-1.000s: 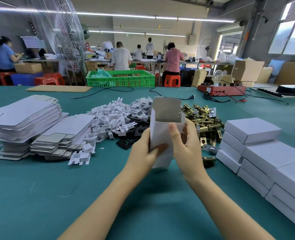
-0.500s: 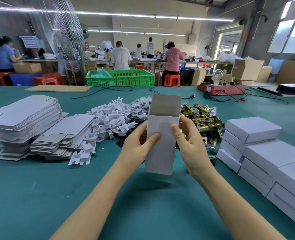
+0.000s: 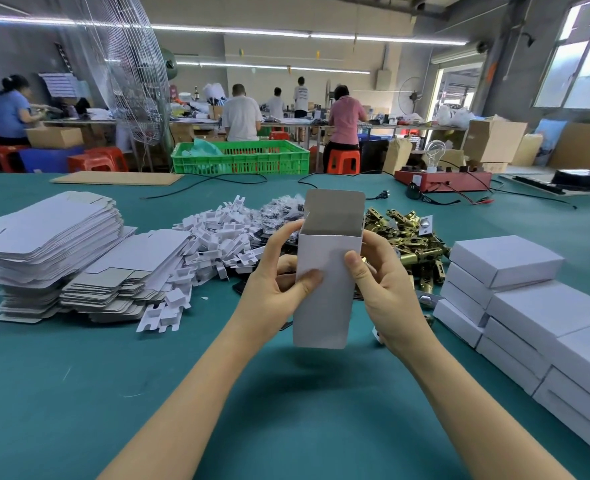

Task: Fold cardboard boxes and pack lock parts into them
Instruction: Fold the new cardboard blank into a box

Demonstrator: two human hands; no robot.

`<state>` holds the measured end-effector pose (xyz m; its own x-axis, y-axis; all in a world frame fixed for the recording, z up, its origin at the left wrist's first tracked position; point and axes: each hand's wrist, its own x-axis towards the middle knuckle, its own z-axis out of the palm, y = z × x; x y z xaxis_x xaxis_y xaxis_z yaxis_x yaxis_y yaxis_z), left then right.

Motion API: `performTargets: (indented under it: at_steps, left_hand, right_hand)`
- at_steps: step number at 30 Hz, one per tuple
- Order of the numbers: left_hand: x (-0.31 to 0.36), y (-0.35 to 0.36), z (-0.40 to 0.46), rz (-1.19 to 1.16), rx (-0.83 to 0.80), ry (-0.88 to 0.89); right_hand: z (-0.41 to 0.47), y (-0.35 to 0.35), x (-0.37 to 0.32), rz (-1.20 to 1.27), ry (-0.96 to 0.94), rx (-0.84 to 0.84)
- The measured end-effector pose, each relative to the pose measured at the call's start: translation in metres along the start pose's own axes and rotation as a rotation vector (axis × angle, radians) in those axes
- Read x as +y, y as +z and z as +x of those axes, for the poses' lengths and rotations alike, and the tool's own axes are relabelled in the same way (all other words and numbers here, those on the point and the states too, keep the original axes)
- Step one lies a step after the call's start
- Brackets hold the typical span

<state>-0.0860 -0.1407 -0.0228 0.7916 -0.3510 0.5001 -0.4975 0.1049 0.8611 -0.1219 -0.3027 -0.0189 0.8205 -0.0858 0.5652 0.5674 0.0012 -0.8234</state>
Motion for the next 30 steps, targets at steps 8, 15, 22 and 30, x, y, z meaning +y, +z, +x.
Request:
performTargets:
  at_steps: [8,15,22,30]
  left_hand:
    - [0.002,-0.009,0.003,0.112,-0.016,0.032]
    - [-0.002,-0.008,0.002,0.107,0.028,0.042]
    - [-0.002,-0.007,0.002,0.028,0.024,0.022]
    - [-0.003,0.001,-0.001,-0.048,0.048,-0.008]
  right_hand:
    - [-0.001,-0.002,0.002,-0.015,0.04,-0.032]
    - [-0.001,-0.002,0.001,-0.096,-0.034,0.002]
    - [-0.001,-0.004,0.001,-0.128,-0.034,-0.039]
    - [-0.002,-0.008,-0.001,-0.169,0.028,-0.036]
